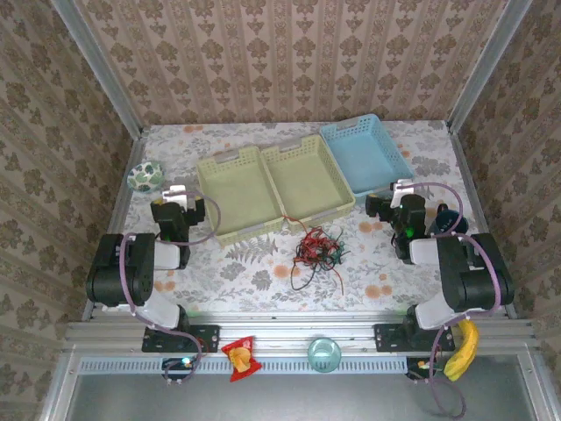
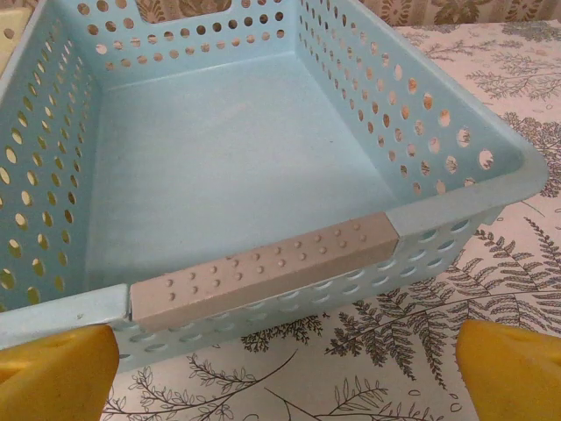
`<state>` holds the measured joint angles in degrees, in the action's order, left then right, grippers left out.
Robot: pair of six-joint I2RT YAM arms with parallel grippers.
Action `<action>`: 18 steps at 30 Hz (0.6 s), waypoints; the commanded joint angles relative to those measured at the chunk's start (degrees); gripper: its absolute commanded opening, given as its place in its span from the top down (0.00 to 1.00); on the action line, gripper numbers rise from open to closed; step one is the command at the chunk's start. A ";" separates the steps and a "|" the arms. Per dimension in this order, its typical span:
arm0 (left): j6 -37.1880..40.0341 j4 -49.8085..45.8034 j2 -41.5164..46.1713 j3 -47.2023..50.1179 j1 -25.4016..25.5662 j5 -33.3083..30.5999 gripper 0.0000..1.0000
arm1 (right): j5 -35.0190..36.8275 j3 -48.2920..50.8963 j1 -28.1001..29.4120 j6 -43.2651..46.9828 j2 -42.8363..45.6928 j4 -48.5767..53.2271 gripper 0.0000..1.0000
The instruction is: Untangle the cables
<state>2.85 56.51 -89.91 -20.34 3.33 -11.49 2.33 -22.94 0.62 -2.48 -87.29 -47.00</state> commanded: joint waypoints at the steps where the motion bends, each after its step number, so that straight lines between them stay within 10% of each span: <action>1: 1.05 -1.32 0.39 -1.21 -0.15 2.43 0.00 | 0.84 -0.70 0.17 0.81 -0.17 -1.16 0.00; 18: 0.47 -1.91 0.48 -1.39 -1.06 3.86 0.00 | 0.44 -0.97 0.01 0.68 -0.36 -0.72 0.00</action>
<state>2.83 55.33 -89.91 -20.45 1.87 -8.49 2.33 -22.94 0.62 -2.48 -87.29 -47.00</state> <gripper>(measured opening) 0.999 0.997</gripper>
